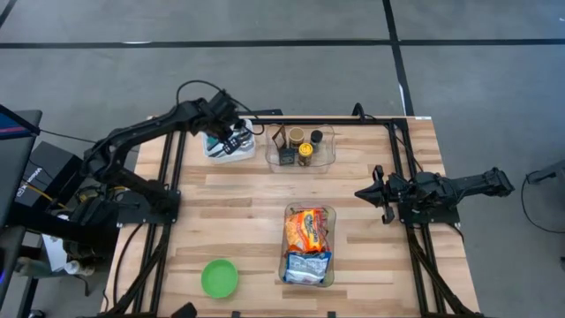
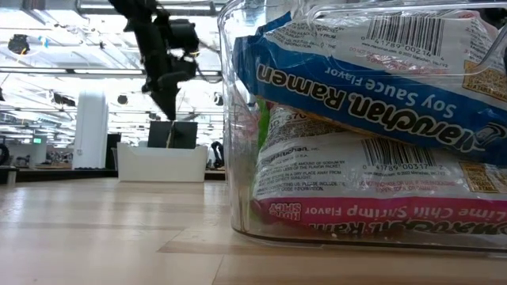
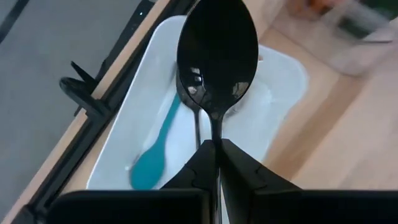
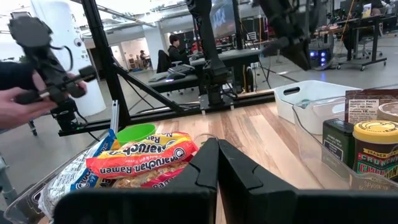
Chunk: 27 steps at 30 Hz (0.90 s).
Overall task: Pick & Place Food Item
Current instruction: Put the black spoon into the white bin
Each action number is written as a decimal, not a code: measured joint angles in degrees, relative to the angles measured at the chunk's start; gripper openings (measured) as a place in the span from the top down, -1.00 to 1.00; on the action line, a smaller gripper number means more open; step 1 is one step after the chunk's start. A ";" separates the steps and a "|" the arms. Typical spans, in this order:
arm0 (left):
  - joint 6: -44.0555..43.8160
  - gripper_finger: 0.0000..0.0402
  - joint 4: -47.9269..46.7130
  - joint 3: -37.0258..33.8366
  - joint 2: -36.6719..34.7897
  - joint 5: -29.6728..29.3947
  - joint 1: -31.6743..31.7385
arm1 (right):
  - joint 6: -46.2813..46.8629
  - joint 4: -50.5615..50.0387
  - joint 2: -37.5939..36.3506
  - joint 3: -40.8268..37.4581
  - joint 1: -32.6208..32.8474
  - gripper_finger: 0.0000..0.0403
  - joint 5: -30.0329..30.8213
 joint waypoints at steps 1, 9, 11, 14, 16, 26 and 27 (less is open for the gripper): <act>0.32 0.97 1.61 -1.37 0.02 0.34 0.60 | 0.00 0.01 0.01 0.01 0.00 1.00 0.00; 5.87 0.97 11.84 -8.63 0.04 1.25 3.79 | 0.00 -0.01 0.00 0.02 -0.01 1.00 0.00; 6.80 0.98 13.56 -10.03 0.04 1.27 4.24 | 0.00 -0.01 0.02 0.02 -0.02 1.00 0.01; 8.53 0.97 16.17 -11.65 0.06 1.29 4.70 | 0.00 -0.01 0.01 -0.01 -0.02 1.00 0.00; 8.95 0.97 17.54 -12.58 0.06 1.27 4.70 | 0.00 -0.01 0.00 0.02 -0.01 1.00 0.00; 8.92 0.97 23.23 -17.43 0.06 2.02 4.66 | 0.00 -0.01 0.00 0.00 -0.01 1.00 0.00; 8.89 0.97 23.85 -17.88 0.06 2.02 4.66 | 0.00 -0.01 0.01 -0.01 0.00 1.00 0.00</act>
